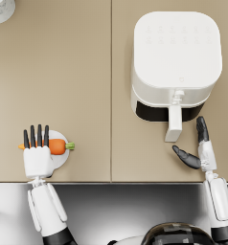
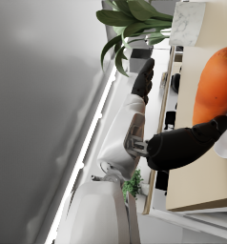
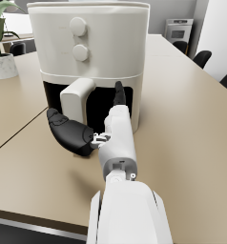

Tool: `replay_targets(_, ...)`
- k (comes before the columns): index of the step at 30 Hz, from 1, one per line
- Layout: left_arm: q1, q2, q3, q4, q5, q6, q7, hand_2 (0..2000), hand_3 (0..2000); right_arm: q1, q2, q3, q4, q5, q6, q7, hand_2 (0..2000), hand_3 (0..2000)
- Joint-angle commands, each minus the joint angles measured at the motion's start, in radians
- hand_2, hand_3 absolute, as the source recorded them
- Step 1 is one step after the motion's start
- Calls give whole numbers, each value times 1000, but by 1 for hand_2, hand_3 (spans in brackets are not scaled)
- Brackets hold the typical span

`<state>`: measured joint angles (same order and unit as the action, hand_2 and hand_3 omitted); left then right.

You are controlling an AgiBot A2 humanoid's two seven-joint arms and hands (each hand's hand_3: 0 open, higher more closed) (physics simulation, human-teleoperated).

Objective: Pick up the carrot and place it into the air fryer

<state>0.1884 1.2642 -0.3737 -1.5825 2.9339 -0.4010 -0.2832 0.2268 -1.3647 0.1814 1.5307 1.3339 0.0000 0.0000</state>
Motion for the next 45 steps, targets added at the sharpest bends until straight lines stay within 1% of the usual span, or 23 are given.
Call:
replay_targets(1,26,-8,28,77,9,-1,1,0,0,14,-7,-7,4,0,0,0,0,0)
replay_targets(4,38,-9,61,121,22,2,2,0,0,6,-10,-11,13,0,0,0,0,0)
replay_targets(6,40,-9,83,111,26,18,3,0,0,7,-14,-9,0,0,0,0,0,0)
replay_targets(10,97,-19,105,217,29,32,5,0,0,9,-22,-10,6,0,0,0,0,0)
replay_targets(13,123,-23,121,268,30,53,7,0,0,17,-29,-38,-6,0,0,0,0,0)
replay_targets(14,125,-24,125,278,30,70,6,1361,327,16,-30,-39,-9,0,0,0,0,0)
replay_targets(15,125,-25,137,287,31,76,0,2000,653,9,-30,-42,6,0,0,0,0,0)
replay_targets(16,133,-26,141,297,31,85,-8,2000,980,5,-30,-47,11,0,0,0,0,0)
replay_targets(18,141,-26,149,294,30,161,-19,2000,1633,-6,-31,-59,33,0,0,0,0,0)
replay_targets(19,121,-25,135,280,31,179,-22,2000,1960,-8,-32,-58,43,0,0,0,0,0)
replay_targets(20,147,-26,157,305,30,210,6,2000,2000,-8,-34,-60,43,0,0,0,0,0)
replay_targets(21,162,-26,156,320,30,258,81,2000,2000,-5,-36,-59,49,0,0,0,0,0)
replay_targets(22,168,-25,155,320,30,290,137,2000,2000,-8,-37,-53,56,0,0,0,0,0)
replay_targets(23,169,-24,154,320,30,313,178,2000,2000,-9,-38,-48,64,0,0,0,0,0)
replay_targets(24,156,-22,149,296,30,332,208,2000,2000,-9,-40,-50,67,0,0,0,0,0)
replay_targets(26,141,-18,147,247,30,354,246,2000,2000,-4,-44,-53,65,0,0,0,0,0)
replay_targets(28,124,-15,137,160,-56,372,265,2000,2000,-2,-48,-51,55,0,0,0,0,0)
replay_targets(29,115,-12,134,82,-99,376,271,2000,2000,1,-50,-40,45,0,0,0,0,0)
replay_targets(32,117,-13,148,-24,-229,388,280,2000,2000,0,-55,-15,31,0,0,0,0,0)
replay_targets(36,122,-11,159,-69,-403,392,285,2000,2000,-6,-59,-8,8,0,0,0,0,0)
replay_targets(41,139,-10,196,-125,-621,385,285,2000,2000,5,-71,11,-89,0,0,0,0,0)
replay_targets(45,146,-6,248,-179,-762,388,286,2000,2000,39,-89,58,-190,0,0,0,0,0)
